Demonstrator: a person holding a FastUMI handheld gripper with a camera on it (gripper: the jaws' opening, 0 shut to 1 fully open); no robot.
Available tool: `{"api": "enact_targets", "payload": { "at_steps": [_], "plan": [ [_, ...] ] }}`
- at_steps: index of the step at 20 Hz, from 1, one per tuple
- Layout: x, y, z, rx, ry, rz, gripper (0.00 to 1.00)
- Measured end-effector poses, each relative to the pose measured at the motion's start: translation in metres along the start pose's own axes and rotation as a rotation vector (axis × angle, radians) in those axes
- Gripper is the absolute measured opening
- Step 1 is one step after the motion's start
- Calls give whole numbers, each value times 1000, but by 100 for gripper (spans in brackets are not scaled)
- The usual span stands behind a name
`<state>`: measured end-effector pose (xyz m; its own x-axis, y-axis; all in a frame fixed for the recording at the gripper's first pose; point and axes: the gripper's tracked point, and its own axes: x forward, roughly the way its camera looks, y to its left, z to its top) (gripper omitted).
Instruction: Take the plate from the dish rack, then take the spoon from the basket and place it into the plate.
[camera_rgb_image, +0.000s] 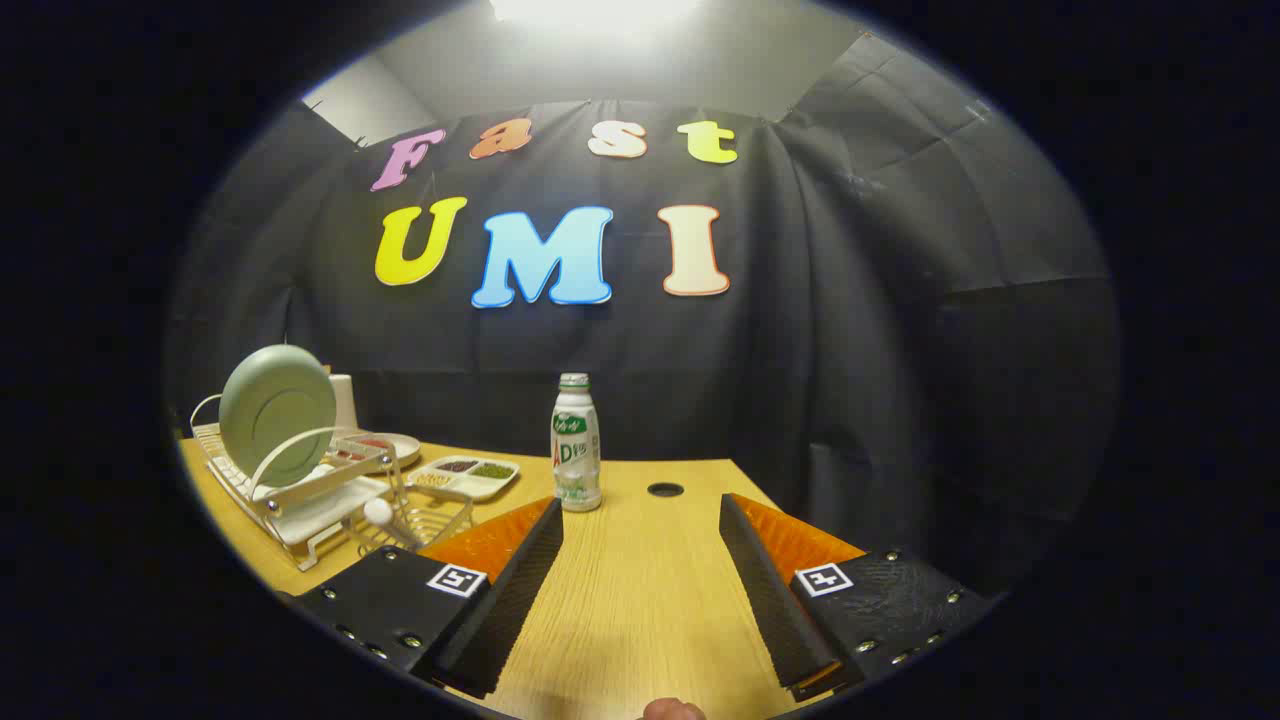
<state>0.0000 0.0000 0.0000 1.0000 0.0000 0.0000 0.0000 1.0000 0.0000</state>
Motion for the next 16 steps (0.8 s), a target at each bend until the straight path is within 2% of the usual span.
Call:
{"api": "enact_targets", "payload": {
  "at_steps": [3,9,12,16],
  "plan": [
    [-7,-2,58,-2,-36,-11,97],
    [-47,41,188,-4,-114,-29,96],
    [-56,72,226,10,-88,-43,97],
    [-60,109,247,25,-57,-49,96]
  ]
}}
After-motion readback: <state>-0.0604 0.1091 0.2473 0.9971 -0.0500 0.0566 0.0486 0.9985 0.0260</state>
